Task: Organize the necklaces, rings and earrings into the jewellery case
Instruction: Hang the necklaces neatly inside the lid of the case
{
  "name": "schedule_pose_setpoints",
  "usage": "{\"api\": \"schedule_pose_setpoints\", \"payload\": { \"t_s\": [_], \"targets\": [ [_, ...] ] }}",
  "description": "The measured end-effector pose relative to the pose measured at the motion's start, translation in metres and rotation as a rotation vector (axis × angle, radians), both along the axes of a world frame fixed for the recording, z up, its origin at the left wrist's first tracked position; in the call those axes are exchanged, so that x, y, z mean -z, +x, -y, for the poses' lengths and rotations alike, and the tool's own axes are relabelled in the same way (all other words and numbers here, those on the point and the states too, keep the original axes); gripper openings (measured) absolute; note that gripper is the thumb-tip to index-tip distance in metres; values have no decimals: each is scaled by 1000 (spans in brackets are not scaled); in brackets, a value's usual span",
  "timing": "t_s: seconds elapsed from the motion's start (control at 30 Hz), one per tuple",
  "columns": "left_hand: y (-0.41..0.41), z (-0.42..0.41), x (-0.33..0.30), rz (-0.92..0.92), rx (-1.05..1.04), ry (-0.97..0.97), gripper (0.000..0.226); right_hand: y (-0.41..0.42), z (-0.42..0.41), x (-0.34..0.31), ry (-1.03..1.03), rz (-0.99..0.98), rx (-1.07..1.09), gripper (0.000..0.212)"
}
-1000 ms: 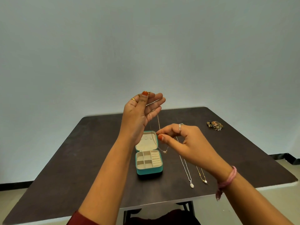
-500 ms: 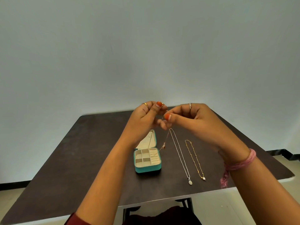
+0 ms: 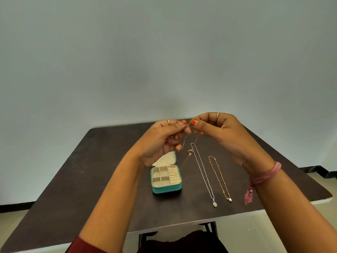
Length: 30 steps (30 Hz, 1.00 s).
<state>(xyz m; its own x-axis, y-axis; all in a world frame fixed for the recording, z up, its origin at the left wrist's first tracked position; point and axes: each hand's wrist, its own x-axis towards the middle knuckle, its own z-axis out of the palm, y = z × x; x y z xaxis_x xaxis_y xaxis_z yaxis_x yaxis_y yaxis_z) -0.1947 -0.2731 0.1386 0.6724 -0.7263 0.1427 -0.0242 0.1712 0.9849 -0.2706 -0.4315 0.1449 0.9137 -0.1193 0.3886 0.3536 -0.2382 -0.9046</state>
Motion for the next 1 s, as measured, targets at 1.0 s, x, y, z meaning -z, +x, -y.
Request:
{"api": "schedule_pose_setpoints", "payload": {
  "t_s": [1.0],
  "targets": [
    [3, -1, 4, -395, -113, -612, 29, 0, -7, 49, -108, 83, 67, 13]
  ]
}}
